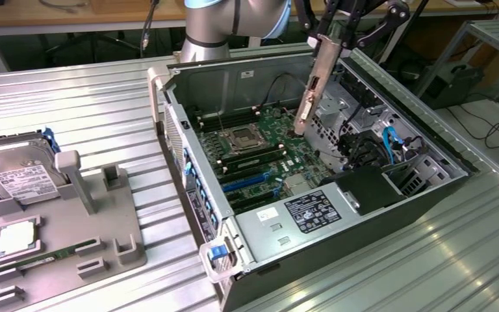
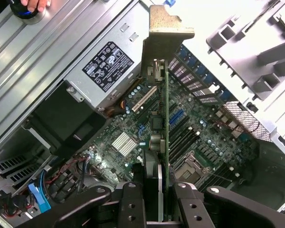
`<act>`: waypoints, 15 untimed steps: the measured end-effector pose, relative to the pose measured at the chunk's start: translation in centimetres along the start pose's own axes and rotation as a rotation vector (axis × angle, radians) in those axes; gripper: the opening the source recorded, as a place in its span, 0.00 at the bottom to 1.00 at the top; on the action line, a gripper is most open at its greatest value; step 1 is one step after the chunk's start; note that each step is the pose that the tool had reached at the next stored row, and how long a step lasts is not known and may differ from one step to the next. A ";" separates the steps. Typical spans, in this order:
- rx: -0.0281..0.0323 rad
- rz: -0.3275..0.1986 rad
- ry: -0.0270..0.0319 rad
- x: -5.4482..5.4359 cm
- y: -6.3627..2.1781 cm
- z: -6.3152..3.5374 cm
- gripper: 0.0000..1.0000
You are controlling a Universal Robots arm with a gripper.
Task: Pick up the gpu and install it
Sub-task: 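Insert the gpu into the slot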
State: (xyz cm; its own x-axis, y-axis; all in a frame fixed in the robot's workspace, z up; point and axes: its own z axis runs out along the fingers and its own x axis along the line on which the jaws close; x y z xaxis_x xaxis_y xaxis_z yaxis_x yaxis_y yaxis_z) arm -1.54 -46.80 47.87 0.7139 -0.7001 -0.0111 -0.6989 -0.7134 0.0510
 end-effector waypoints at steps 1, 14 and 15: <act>-0.0001 -0.008 0.0004 0.0 0.00 0.00 0.28; -0.0013 -0.127 0.0065 0.0 0.05 0.01 0.28; -0.0013 -0.138 0.0070 0.0 0.05 0.01 0.28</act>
State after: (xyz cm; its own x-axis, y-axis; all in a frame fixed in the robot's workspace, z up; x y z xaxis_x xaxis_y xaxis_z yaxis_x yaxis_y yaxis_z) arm -1.54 -46.88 47.86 0.8037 -0.5950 -0.0111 -0.5938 -0.8030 0.0508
